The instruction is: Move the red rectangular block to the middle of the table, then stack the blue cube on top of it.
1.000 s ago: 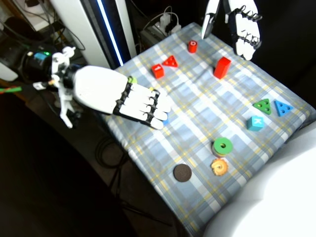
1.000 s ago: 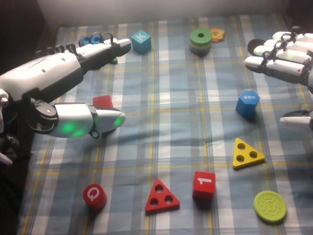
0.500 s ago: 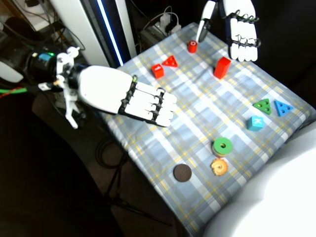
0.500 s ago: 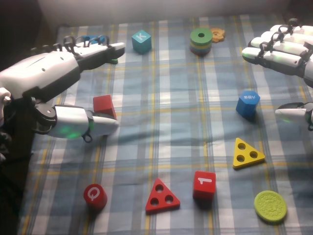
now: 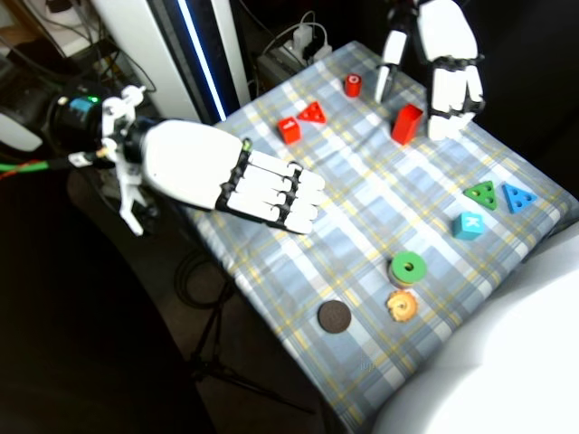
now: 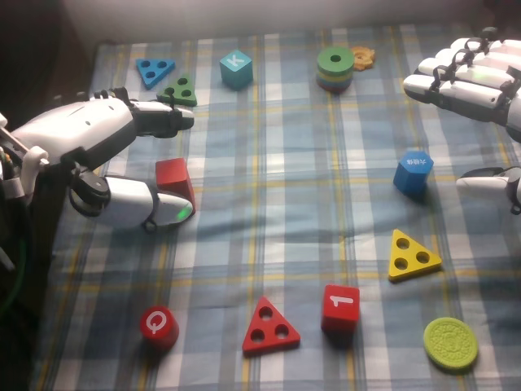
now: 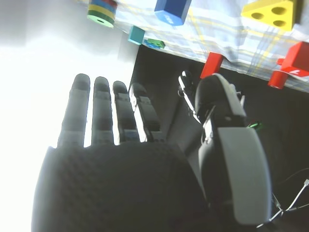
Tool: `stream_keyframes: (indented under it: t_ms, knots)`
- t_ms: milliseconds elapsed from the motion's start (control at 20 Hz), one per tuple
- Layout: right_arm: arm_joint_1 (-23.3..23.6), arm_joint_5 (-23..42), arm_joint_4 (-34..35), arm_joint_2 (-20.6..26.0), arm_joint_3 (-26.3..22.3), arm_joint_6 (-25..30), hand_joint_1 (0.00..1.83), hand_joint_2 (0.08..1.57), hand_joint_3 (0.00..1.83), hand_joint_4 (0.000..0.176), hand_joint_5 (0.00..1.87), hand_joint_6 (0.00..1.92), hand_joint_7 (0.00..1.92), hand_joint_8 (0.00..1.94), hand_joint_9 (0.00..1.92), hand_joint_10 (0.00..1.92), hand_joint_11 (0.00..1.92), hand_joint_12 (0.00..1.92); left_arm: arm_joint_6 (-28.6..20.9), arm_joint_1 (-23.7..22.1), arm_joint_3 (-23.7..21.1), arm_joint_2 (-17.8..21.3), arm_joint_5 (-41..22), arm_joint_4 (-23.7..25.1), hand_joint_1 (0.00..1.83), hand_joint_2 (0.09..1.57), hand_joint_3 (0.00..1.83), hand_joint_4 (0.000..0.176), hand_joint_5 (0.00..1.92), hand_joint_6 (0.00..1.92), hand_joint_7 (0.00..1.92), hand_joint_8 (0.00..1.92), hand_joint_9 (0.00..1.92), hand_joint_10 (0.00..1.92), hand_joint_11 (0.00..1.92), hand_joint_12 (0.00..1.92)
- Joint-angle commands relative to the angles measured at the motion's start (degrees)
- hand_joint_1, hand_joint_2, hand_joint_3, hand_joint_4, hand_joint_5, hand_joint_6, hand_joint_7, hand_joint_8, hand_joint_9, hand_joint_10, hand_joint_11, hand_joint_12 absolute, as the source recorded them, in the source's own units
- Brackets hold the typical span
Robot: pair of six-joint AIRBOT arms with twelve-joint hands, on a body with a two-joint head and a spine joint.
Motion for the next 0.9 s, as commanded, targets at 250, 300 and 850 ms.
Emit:
stream_keyframes:
  t_ms: [250, 300, 850]
  knots:
    - [0.84, 6.64, 1.23, -0.30, 0.26, -0.14, 0.33, 1.28, 0.00, 0.022, 0.00, 0.00, 0.00, 0.00, 0.00, 0.00, 0.00, 0.00, 4.96, -0.75, 1.53, -2.20, -4.37, -3.38, 0.83, 1.07, 0.00, 0.000, 0.53, 0.03, 0.64, 0.03, 0.52, 0.05, 0.00, 1.32]
    - [0.84, 6.64, 1.26, -0.30, 0.27, -0.14, 0.35, 1.28, 0.00, 0.015, 0.00, 0.00, 0.00, 0.00, 0.00, 0.00, 0.00, 0.00, 4.96, -0.74, 1.63, -2.27, -4.37, -3.47, 0.84, 1.08, 0.01, 0.000, 0.56, 0.03, 0.71, 0.04, 0.57, 0.08, 0.00, 1.44]
    - [0.39, 6.87, 2.07, -0.34, 0.27, -0.14, 0.29, 1.30, 0.00, 0.009, 0.00, 0.00, 0.00, 0.00, 0.00, 0.00, 0.00, 0.00, 4.99, -0.98, 2.75, -3.52, -3.86, -3.99, 1.13, 1.19, 0.00, 0.000, 0.84, 1.18, 0.86, 1.66, 0.78, 1.86, 0.39, 1.92]
